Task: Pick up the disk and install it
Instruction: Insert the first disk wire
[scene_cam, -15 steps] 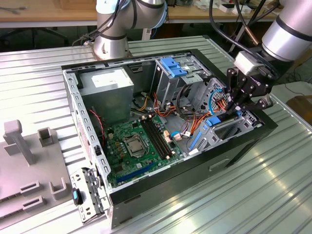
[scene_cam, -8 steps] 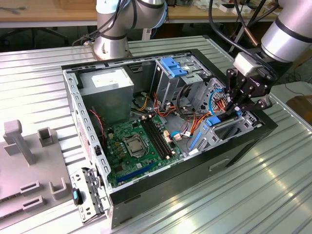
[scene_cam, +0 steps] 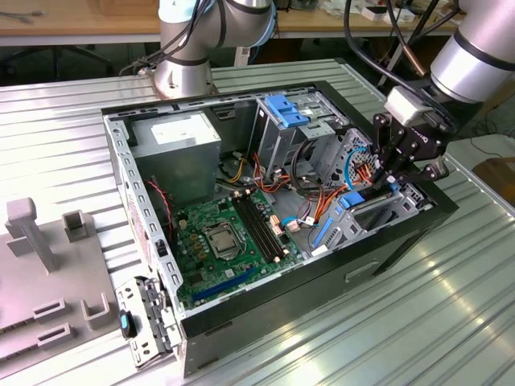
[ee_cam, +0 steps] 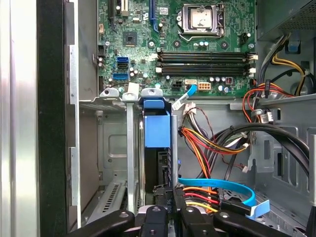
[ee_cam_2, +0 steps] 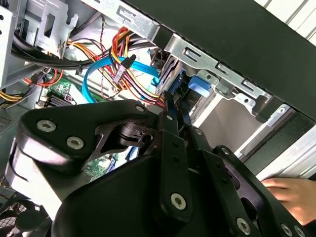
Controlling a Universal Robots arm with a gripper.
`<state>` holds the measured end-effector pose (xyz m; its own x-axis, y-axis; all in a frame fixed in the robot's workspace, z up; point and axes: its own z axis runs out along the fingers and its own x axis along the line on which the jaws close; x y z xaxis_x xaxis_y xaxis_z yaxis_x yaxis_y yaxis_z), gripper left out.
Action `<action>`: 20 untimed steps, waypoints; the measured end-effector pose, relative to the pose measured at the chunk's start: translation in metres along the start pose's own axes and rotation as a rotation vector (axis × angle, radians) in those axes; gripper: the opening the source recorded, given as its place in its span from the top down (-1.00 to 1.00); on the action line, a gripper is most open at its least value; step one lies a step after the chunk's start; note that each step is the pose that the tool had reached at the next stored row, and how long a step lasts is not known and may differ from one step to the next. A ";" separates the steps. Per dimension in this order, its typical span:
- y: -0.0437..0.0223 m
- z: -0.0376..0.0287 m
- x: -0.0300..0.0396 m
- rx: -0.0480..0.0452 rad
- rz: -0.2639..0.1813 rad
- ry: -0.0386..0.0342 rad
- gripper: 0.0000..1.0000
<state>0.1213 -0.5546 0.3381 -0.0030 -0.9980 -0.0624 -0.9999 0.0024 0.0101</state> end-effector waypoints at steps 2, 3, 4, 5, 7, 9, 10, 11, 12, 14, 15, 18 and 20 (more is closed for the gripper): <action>0.0001 -0.0077 -0.0004 -0.0001 0.000 0.0013 0.52; 0.0002 -0.0132 -0.0007 -0.0001 0.000 0.0017 0.52; 0.0002 -0.0173 -0.0010 -0.0001 0.000 0.0017 0.52; 0.0002 -0.0177 -0.0010 -0.0001 0.000 0.0015 0.52; 0.0002 -0.0177 -0.0010 -0.0001 0.000 0.0013 0.52; 0.0002 -0.0181 -0.0010 -0.0001 0.000 0.0017 0.69; 0.0002 -0.0181 -0.0010 -0.0001 0.000 0.0016 0.79; 0.0002 -0.0183 -0.0010 -0.0001 0.000 0.0017 0.79; 0.0002 -0.0184 -0.0010 -0.0001 0.000 0.0017 0.79; 0.0002 -0.0186 -0.0010 -0.0001 0.000 0.0017 0.79; 0.0002 -0.0187 -0.0011 -0.0001 0.000 0.0017 0.79; 0.0002 -0.0191 -0.0011 -0.0001 0.000 0.0017 0.79; 0.0002 -0.0193 -0.0011 -0.0001 0.000 0.0017 0.79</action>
<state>0.1213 -0.5547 0.3574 -0.0031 -0.9981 -0.0607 -0.9999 0.0025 0.0102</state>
